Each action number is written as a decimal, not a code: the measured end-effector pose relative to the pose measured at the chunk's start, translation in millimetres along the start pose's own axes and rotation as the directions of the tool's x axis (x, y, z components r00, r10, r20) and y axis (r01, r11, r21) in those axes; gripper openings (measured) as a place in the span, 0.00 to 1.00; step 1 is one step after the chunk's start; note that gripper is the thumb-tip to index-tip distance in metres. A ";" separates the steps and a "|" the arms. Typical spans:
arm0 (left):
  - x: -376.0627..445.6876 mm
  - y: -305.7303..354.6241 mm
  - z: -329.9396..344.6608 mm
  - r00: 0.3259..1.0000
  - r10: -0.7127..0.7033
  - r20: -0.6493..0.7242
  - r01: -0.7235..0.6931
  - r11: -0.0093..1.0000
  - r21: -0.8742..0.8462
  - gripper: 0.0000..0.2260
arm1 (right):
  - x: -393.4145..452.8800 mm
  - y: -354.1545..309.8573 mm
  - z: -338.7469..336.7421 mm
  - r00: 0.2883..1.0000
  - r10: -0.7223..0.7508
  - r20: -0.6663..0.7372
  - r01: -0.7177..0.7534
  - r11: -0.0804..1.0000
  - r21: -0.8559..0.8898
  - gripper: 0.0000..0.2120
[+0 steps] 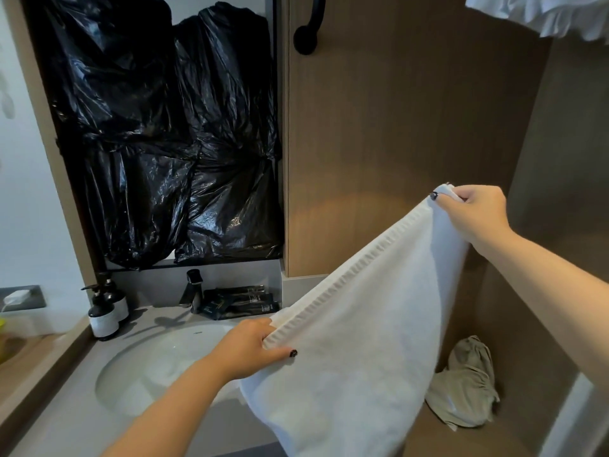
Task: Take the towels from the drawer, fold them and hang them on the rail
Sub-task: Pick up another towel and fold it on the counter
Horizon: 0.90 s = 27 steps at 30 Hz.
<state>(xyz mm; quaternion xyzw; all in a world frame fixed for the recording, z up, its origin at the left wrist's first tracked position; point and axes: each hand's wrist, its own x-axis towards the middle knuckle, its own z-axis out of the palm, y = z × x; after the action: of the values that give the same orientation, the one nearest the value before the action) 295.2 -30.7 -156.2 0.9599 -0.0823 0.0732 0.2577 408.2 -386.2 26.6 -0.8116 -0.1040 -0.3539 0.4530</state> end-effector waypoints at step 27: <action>-1.0 -48.4 -55.6 0.841 -0.451 -0.299 0.106 0.679 -0.727 0.04 | -27.5 84.6 -32.0 0.938 0.347 -0.010 -0.343 0.931 0.128 0.15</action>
<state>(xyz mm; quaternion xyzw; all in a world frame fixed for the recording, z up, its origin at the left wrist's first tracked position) 298.2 38.9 -132.2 0.7509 0.1115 0.2191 0.6129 414.2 -455.9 -36.9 -0.7816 0.0257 -0.2748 0.5594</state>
